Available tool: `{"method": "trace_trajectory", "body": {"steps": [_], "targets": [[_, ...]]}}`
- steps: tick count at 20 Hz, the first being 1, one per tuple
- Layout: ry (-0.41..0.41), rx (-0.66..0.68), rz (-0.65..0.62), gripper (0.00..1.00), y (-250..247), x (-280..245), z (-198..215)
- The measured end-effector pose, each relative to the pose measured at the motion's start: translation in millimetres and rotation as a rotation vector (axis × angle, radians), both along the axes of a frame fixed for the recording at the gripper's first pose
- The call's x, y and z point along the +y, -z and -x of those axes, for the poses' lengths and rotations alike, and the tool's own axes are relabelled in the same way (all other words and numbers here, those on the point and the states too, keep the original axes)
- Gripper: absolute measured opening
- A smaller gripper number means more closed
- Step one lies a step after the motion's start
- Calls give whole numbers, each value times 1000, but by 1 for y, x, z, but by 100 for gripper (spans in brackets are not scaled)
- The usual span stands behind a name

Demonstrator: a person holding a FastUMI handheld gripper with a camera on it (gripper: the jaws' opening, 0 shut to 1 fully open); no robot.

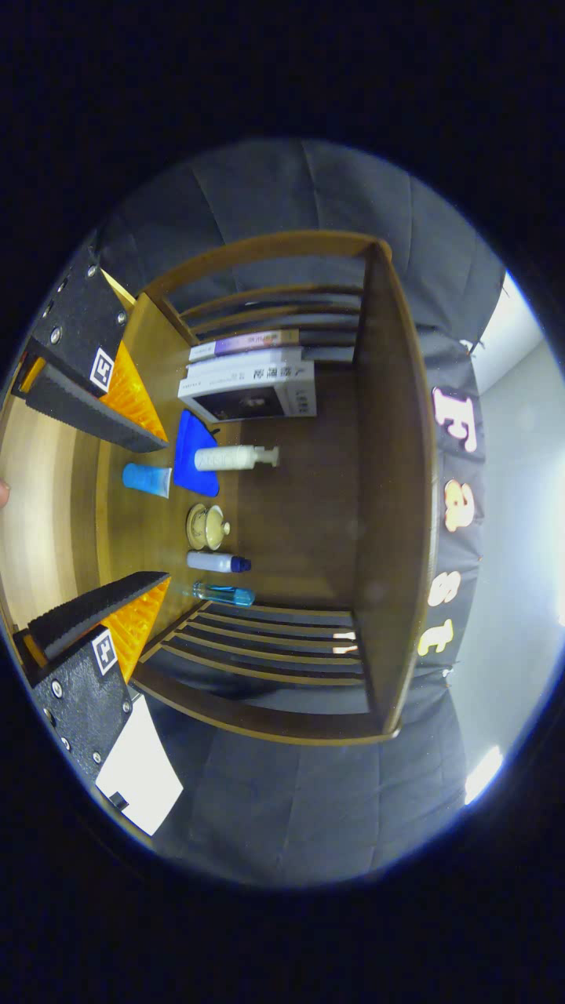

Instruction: Pull open the drawer, take out the items inside it, and place them on the countertop above the cabinet.

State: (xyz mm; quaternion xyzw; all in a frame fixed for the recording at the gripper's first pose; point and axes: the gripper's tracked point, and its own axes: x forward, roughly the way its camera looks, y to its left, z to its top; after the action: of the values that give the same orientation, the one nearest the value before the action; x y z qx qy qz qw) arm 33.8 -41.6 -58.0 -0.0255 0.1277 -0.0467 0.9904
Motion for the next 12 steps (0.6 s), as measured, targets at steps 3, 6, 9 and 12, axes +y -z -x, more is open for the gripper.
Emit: {"method": "trace_trajectory", "body": {"steps": [3, 6, 9, 12], "targets": [[-39, -60, 44, 94, -8, 23, 40], [-103, -122, 57, 94, -12, 55, 74], [-131, -190, 99, 95, -11, 77, 111], [-177, -226, 108, 95, 12, 105, 139]]}}
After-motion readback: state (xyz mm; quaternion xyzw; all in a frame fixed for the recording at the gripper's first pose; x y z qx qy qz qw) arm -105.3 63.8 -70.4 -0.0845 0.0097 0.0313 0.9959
